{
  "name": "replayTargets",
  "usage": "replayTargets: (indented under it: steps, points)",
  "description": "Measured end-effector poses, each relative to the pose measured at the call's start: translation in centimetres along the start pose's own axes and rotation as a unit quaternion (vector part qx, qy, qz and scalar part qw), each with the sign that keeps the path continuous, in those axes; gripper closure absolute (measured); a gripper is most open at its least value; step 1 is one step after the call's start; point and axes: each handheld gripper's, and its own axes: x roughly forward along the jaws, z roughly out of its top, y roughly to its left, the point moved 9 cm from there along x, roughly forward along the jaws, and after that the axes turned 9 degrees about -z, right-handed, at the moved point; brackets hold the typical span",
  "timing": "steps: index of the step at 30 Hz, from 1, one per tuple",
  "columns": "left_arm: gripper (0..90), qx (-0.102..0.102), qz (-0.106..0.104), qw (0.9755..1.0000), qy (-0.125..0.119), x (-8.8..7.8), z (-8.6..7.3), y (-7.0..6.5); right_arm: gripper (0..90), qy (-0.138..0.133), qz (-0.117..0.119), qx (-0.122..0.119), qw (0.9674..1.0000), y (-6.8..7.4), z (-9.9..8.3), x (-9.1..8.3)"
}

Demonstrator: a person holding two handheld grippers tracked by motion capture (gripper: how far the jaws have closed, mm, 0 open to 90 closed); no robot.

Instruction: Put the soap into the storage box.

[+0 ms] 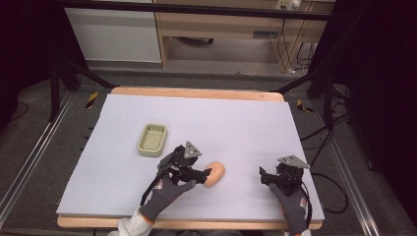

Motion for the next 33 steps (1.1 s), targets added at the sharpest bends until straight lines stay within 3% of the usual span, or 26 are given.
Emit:
replayTargets:
  steps: [15,33]
  points:
    - [21.7,0.014,-0.010,0.9994,0.030,2.0,0.0,-1.0,7.3,0.000,-0.002,0.000,1.0000,0.0,0.0,-0.1]
    - [19.4,0.012,-0.009,0.9979,0.063,4.5,-0.6,-1.2,7.3,0.002,0.002,-0.001,1.0000,0.0,-0.1,0.0]
